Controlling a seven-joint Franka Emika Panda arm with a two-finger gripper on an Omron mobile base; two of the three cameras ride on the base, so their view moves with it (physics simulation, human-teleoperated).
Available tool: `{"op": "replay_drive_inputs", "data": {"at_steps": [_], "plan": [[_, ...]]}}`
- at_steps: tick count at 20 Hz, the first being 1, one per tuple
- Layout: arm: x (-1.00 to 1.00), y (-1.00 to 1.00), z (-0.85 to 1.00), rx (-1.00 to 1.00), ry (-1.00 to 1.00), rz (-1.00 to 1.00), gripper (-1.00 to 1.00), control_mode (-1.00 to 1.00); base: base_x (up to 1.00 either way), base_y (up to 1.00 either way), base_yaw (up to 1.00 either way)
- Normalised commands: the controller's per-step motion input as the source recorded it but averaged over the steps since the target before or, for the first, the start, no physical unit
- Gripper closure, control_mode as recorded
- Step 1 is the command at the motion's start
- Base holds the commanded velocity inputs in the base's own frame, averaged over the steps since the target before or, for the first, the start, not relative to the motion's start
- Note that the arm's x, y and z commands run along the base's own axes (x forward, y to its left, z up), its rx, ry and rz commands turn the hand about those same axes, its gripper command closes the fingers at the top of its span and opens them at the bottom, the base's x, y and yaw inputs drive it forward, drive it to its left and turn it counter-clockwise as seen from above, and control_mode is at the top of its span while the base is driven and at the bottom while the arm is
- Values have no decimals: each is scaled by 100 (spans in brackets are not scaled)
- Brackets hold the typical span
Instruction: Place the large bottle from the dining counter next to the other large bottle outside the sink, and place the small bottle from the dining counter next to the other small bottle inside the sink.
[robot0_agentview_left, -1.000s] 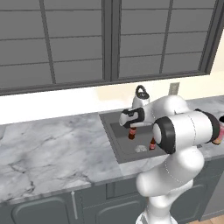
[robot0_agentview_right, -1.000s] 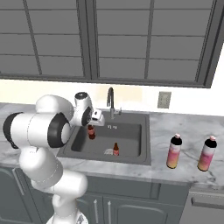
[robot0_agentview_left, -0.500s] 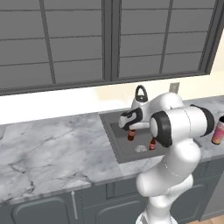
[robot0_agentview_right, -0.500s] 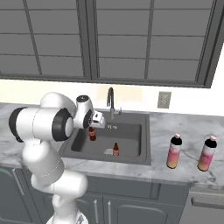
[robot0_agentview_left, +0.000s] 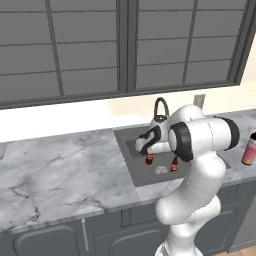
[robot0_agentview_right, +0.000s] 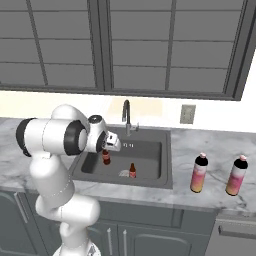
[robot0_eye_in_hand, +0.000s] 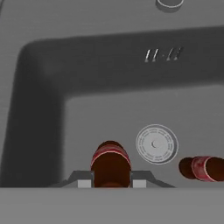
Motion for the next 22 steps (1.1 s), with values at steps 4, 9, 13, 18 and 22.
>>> {"op": "replay_drive_inputs", "data": {"at_steps": [4,9,13,18,22], "plan": [[6,0,-26,0,-3,-1,100,-100,0,0,0],[16,0,-23,0,-5,-1,100,-100,0,0,0],[19,0,-21,0,-6,-1,100,-100,0,0,0],[6,0,-23,0,0,0,100,-100,0,0,0],[0,0,-26,0,0,0,100,-100,0,0,0]]}}
